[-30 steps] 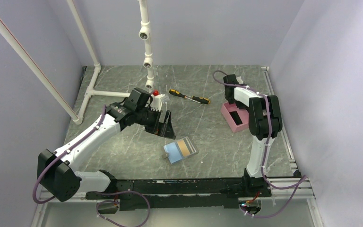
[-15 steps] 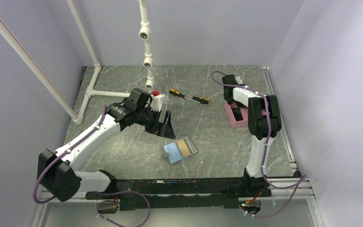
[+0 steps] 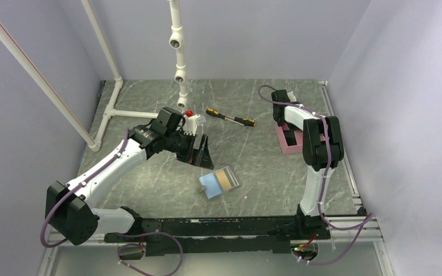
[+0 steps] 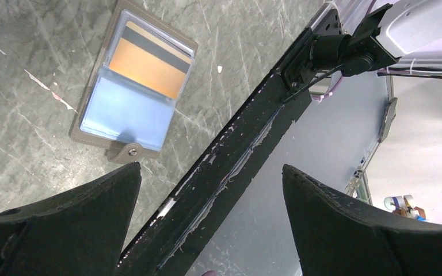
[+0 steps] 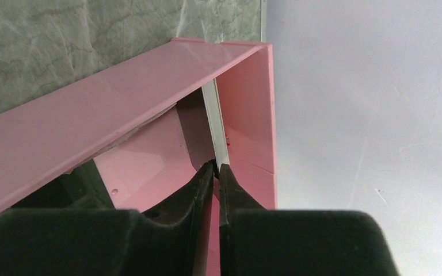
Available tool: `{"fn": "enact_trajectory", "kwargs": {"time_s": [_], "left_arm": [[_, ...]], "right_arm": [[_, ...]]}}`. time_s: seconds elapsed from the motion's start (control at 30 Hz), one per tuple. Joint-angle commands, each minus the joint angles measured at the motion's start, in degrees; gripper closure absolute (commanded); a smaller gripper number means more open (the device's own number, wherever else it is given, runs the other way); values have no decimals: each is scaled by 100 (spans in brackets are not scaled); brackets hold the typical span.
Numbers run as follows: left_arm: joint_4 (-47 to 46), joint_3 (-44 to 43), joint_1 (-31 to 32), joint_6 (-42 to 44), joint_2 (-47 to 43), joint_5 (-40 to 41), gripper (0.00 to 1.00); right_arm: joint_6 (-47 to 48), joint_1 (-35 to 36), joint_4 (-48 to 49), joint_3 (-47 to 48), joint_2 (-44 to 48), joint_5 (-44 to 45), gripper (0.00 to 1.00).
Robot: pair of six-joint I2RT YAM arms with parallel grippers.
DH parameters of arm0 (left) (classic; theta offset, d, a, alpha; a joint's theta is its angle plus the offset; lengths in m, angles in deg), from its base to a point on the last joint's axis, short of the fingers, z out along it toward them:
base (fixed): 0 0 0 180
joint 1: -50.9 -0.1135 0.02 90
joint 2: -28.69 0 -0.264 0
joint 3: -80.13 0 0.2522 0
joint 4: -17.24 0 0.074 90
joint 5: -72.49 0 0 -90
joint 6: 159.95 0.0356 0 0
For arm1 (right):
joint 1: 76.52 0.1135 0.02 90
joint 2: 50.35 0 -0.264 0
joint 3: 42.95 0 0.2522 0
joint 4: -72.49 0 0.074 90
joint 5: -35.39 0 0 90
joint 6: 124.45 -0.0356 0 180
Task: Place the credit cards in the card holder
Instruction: Pick up the credit card from the storage box.
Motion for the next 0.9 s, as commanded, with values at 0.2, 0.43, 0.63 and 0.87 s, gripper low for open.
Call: {"fn": "enact_trajectory", "kwargs": {"time_s": [0.2, 0.43, 0.63, 0.87], "left_arm": [[-169, 10, -36, -14, -114, -236, 1], [-171, 29, -35, -65, -118, -302, 1], [-218, 58, -43, -126, -89, -445, 1], [-243, 30, -48, -228, -58, -576, 1]], "right_arm": [[-116, -41, -68, 38, 307, 140, 100], [-953, -31, -898, 176, 651, -371, 100], [-1638, -96, -1319, 246, 1092, -777, 100], [-2490, -641, -1375, 116, 1672, -2916, 100]]}}
